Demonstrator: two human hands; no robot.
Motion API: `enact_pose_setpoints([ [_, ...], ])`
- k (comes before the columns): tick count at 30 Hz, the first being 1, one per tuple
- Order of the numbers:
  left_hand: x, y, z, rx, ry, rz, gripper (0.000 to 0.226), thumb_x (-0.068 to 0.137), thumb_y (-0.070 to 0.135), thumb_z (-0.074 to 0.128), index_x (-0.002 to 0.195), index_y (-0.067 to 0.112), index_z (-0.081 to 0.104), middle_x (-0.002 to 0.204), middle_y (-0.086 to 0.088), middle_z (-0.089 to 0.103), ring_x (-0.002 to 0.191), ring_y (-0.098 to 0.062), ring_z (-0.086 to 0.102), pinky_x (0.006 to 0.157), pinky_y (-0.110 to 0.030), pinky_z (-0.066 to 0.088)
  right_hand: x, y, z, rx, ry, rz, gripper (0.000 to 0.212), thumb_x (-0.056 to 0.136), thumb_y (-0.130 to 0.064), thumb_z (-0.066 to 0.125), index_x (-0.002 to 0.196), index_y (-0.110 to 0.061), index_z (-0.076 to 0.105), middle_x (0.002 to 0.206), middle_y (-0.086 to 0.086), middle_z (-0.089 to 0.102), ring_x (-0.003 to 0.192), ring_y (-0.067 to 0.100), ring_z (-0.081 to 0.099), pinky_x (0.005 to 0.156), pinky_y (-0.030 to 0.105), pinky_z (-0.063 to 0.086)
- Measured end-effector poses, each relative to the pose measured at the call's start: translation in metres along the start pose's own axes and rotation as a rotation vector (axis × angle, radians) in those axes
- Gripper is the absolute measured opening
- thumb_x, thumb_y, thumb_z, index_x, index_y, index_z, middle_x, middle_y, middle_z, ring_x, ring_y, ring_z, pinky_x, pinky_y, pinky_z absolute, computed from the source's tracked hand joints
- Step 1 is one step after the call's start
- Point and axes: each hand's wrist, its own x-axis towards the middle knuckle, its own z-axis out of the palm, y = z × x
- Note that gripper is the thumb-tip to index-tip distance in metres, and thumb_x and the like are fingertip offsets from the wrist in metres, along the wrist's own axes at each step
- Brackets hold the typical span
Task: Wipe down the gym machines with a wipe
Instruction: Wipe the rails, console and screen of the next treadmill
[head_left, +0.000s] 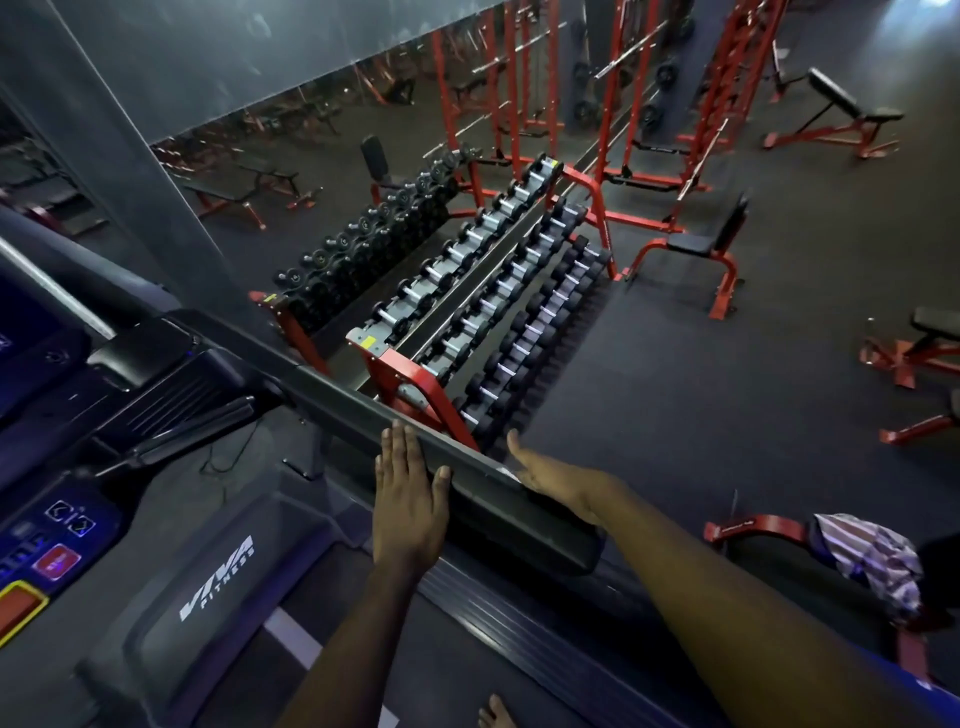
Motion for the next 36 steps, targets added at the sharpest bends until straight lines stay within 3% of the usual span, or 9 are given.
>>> enact_pose_setpoints([
  [2,0.001,0.001,-0.002,-0.001,0.013,-0.014,0.073,0.102,0.054,0.013,0.161,0.012,0.006,0.169,-0.002,-0.005,0.155,-0.011,-0.013,0.127,-0.036,-0.002,-0.001,-0.005,0.002,-0.029,0.065,0.078,0.150,0.035,-0.113,0.015,0.161,-0.032,0.011,0.170,0.005,0.003,0.156,0.025,0.007,0.125,0.050,0.008],
  [5,0.006,-0.004,-0.008,0.047,0.096,-0.017,0.061,0.105,0.041,0.025,0.158,0.010,0.030,0.167,-0.006,0.022,0.156,-0.017,0.012,0.128,-0.040,0.009,-0.006,-0.024,0.011,-0.022,0.049,0.003,0.094,0.084,-0.089,0.006,0.161,-0.034,0.005,0.169,0.001,-0.001,0.156,0.024,0.003,0.124,0.047,0.005],
  [7,0.012,-0.003,-0.013,0.052,0.144,-0.054,0.054,0.106,0.033,0.039,0.153,0.008,0.038,0.164,-0.008,0.031,0.153,-0.021,0.022,0.127,-0.043,0.015,-0.003,-0.025,0.014,-0.032,0.055,-0.010,0.088,0.087,-0.084,0.003,0.160,-0.036,0.002,0.169,0.002,-0.003,0.156,0.024,0.001,0.124,0.046,0.003],
  [13,0.021,-0.004,-0.022,0.039,0.111,-0.192,0.068,0.105,0.041,0.039,0.160,0.005,0.019,0.169,-0.010,0.012,0.156,-0.021,0.006,0.128,-0.037,0.005,0.009,-0.038,0.013,-0.028,0.022,-0.104,0.079,0.093,-0.079,0.005,0.160,-0.038,0.007,0.169,-0.001,0.008,0.156,0.021,0.005,0.124,0.046,0.005],
  [18,0.018,0.000,-0.022,-0.030,0.069,-0.228,0.066,0.107,0.040,0.035,0.161,0.008,0.012,0.170,-0.006,0.003,0.156,-0.016,-0.002,0.127,-0.035,0.001,0.030,-0.038,0.014,-0.110,0.029,0.004,0.108,0.076,-0.097,0.018,0.161,-0.030,0.019,0.168,0.006,0.012,0.154,0.027,0.015,0.121,0.047,0.017],
  [24,0.021,0.000,-0.028,-0.050,-0.009,-0.250,0.069,0.105,0.046,0.029,0.162,0.011,0.008,0.170,-0.001,-0.003,0.156,-0.012,-0.005,0.127,-0.035,0.000,0.042,-0.038,0.005,-0.016,-0.068,-0.165,0.105,0.067,-0.102,0.018,0.154,-0.044,0.030,0.160,-0.015,0.029,0.146,0.010,0.027,0.119,0.037,0.021],
  [27,0.022,-0.003,-0.028,-0.044,-0.049,-0.257,0.069,0.107,0.042,0.035,0.162,0.011,0.006,0.170,-0.001,-0.004,0.155,-0.012,-0.007,0.128,-0.038,0.002,0.044,-0.039,0.007,0.098,-0.074,-0.176,0.070,0.096,-0.076,0.026,0.152,-0.035,0.033,0.156,-0.013,0.032,0.145,0.010,0.029,0.122,0.034,0.020],
  [31,0.023,-0.004,-0.034,-0.073,-0.050,-0.249,0.075,0.099,0.046,0.033,0.162,0.011,0.012,0.170,0.001,0.002,0.156,-0.011,-0.002,0.123,-0.024,-0.004,0.066,-0.045,0.012,0.096,-0.207,-0.280,0.130,0.049,-0.110,0.024,0.159,-0.042,0.012,0.168,-0.011,0.012,0.154,0.011,0.012,0.126,0.043,0.010],
  [36,0.025,-0.006,-0.045,-0.026,0.003,-0.227,0.069,0.095,0.041,0.030,0.158,0.014,0.029,0.167,0.002,0.019,0.154,-0.013,0.016,0.125,-0.026,0.005,0.070,-0.062,0.010,0.032,-0.193,-0.182,0.124,0.057,-0.107,0.024,0.160,-0.037,0.021,0.168,-0.004,0.014,0.154,0.017,0.015,0.124,0.040,0.015],
])
